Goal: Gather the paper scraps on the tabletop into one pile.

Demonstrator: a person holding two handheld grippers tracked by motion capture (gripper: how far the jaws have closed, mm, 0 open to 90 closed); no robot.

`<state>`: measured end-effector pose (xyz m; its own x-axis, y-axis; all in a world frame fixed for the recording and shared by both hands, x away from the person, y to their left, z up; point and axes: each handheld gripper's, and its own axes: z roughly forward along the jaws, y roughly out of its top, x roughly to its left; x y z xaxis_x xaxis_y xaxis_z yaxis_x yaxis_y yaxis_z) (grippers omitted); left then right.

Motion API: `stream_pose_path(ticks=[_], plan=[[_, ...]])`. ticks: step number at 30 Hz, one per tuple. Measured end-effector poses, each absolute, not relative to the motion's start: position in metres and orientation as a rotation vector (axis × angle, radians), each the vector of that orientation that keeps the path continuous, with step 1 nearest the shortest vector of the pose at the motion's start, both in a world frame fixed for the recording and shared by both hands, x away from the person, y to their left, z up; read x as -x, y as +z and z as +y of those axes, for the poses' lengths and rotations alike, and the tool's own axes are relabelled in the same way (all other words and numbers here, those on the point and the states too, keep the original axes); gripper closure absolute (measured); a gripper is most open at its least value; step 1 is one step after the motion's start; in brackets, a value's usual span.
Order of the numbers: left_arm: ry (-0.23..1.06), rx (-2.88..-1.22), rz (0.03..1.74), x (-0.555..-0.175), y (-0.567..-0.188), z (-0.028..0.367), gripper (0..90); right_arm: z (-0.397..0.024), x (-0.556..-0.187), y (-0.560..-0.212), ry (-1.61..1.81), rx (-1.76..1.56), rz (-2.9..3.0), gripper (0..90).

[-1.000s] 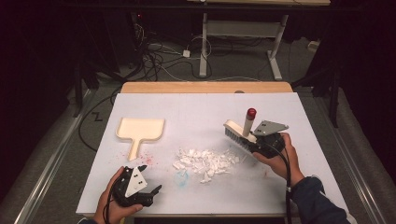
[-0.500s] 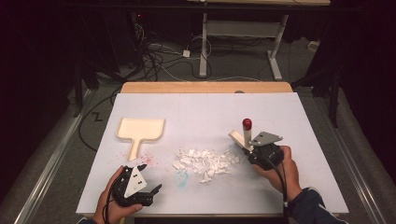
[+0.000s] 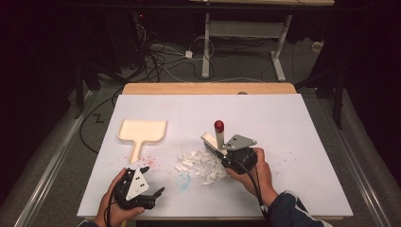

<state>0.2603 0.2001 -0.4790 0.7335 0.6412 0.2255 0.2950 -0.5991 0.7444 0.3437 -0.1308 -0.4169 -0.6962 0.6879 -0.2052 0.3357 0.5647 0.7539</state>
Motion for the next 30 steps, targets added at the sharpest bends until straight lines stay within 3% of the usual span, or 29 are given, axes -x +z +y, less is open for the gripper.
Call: stream_pose_path(ticks=[17,24,30], plan=[[0.632,-2.232,0.709,-0.26,-0.48,0.2,16.8,-0.208,-0.327,-0.38,1.055,-0.795,2.304,67.9],[0.63,-2.237,0.705,-0.26,-0.479,0.199,16.8,-0.232,-0.31,-0.39,0.915,-0.805,2.413,67.9],[0.632,-2.245,0.692,-0.261,-0.479,0.197,16.7,-0.223,-0.305,-0.408,0.871,-0.806,2.492,67.9]])
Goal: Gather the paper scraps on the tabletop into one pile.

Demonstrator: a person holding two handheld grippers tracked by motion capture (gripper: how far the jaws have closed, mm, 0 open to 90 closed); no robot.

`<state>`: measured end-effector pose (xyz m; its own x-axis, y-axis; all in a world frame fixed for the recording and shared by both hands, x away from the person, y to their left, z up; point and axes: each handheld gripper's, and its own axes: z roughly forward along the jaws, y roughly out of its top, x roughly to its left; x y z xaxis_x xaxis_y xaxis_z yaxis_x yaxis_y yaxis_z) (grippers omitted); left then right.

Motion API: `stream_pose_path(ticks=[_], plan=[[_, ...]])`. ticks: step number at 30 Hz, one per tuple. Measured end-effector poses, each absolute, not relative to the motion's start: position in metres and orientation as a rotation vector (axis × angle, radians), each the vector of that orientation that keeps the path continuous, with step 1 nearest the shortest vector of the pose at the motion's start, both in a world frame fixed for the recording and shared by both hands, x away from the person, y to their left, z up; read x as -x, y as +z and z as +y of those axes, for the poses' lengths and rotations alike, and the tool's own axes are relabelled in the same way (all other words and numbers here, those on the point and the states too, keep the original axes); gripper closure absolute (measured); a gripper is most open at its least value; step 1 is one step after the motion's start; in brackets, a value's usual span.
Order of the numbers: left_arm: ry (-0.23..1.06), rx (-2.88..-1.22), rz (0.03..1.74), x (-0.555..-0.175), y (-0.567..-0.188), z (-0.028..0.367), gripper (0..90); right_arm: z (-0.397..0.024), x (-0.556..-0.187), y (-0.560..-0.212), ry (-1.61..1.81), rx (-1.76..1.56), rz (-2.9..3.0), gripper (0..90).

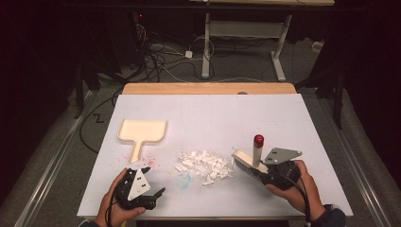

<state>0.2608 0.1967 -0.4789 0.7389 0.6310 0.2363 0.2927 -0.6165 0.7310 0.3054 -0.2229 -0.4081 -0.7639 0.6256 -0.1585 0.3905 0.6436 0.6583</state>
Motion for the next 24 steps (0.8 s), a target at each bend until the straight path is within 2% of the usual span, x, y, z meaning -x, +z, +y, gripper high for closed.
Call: stream_pose_path(ticks=[12,24], plan=[[0.623,-2.243,0.686,-0.262,-0.48,0.198,16.8,-0.162,-0.318,-0.408,0.973,-0.671,2.506,67.9],[0.631,-2.242,0.692,-0.26,-0.479,0.198,16.7,-0.208,-0.301,-0.375,1.082,-0.694,2.416,67.9]])
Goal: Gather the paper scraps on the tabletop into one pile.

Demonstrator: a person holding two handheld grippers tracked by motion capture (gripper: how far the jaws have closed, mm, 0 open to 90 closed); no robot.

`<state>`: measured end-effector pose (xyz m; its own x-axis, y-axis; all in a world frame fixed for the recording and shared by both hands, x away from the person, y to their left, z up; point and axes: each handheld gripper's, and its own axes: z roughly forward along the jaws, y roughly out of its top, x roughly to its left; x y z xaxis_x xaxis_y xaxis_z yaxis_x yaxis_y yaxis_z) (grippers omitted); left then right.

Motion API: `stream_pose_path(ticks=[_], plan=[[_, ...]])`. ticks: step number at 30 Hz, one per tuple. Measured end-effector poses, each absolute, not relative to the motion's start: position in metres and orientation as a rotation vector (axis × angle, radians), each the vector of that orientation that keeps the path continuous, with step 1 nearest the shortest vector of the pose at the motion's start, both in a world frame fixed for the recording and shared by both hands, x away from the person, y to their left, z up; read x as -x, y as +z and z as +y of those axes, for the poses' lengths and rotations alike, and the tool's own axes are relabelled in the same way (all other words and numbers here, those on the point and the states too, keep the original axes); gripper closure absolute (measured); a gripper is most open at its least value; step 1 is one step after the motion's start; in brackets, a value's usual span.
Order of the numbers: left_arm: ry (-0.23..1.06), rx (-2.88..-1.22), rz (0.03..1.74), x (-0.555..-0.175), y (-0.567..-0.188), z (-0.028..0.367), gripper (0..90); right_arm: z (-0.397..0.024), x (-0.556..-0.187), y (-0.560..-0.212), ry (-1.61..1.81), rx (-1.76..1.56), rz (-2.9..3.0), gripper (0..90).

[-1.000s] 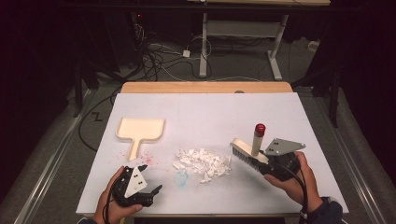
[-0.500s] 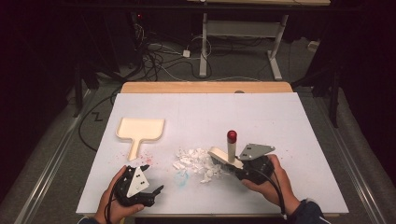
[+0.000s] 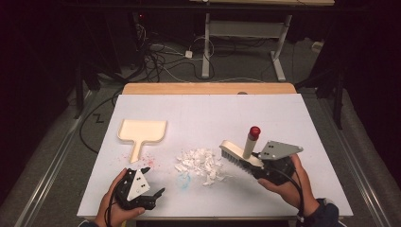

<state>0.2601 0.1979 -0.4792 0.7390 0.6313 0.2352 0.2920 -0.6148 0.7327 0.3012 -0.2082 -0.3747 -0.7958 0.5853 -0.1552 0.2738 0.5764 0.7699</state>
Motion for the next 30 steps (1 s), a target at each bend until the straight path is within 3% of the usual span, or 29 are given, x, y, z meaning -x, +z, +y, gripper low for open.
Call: stream_pose_path(ticks=[11,21,30], plan=[[0.631,-2.247,0.69,-0.259,-0.479,0.198,16.8,-0.233,-0.275,-0.394,0.974,-0.674,2.61,67.9],[0.621,-2.251,0.683,-0.261,-0.48,0.197,16.7,-0.185,-0.291,-0.411,1.006,-0.574,2.671,67.9],[0.621,-2.248,0.688,-0.261,-0.481,0.199,16.8,-0.16,-0.308,-0.397,1.077,-0.529,2.596,67.9]])
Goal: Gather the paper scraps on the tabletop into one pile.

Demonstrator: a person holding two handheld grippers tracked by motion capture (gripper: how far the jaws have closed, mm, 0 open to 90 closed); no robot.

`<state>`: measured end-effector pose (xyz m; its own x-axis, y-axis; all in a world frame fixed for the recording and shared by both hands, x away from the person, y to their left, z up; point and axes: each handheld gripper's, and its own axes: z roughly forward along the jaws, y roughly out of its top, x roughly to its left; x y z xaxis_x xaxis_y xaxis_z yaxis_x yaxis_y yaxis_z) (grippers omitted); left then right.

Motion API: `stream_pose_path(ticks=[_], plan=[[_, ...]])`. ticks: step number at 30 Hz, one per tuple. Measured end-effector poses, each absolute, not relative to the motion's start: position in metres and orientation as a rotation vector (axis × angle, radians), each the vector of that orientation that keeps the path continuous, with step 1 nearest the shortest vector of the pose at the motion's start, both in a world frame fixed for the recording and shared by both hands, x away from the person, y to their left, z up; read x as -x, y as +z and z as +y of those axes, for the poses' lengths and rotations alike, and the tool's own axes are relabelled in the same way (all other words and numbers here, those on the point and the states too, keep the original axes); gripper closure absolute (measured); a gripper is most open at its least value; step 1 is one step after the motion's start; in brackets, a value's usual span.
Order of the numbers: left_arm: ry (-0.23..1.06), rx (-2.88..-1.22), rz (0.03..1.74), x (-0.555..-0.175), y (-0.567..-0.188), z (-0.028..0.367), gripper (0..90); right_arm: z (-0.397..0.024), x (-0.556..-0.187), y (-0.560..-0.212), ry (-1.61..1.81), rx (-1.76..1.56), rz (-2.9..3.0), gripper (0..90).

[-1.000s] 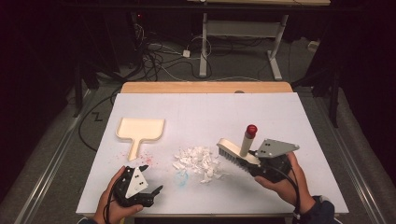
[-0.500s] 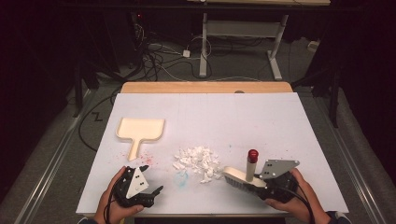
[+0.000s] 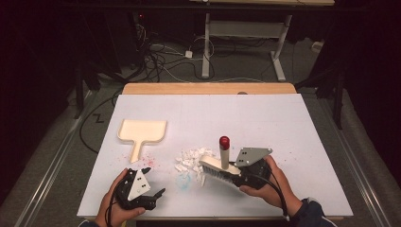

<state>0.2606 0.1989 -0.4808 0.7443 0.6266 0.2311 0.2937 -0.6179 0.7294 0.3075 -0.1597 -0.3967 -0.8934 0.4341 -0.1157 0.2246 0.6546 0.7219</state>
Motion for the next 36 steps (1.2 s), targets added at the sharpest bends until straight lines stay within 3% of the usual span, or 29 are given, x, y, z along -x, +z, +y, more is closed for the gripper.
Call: stream_pose_path(ticks=[11,24,36], plan=[[0.659,-2.208,0.722,-0.26,-0.476,0.205,16.7,-0.165,-0.295,-0.379,1.275,-0.459,2.539,67.9],[0.67,-2.15,0.763,-0.261,-0.473,0.214,16.5,-0.093,-0.306,-0.422,1.264,-0.313,2.728,67.9],[0.644,-2.185,0.75,-0.261,-0.477,0.209,16.5,-0.092,-0.327,-0.428,1.207,-0.329,2.701,67.7]])
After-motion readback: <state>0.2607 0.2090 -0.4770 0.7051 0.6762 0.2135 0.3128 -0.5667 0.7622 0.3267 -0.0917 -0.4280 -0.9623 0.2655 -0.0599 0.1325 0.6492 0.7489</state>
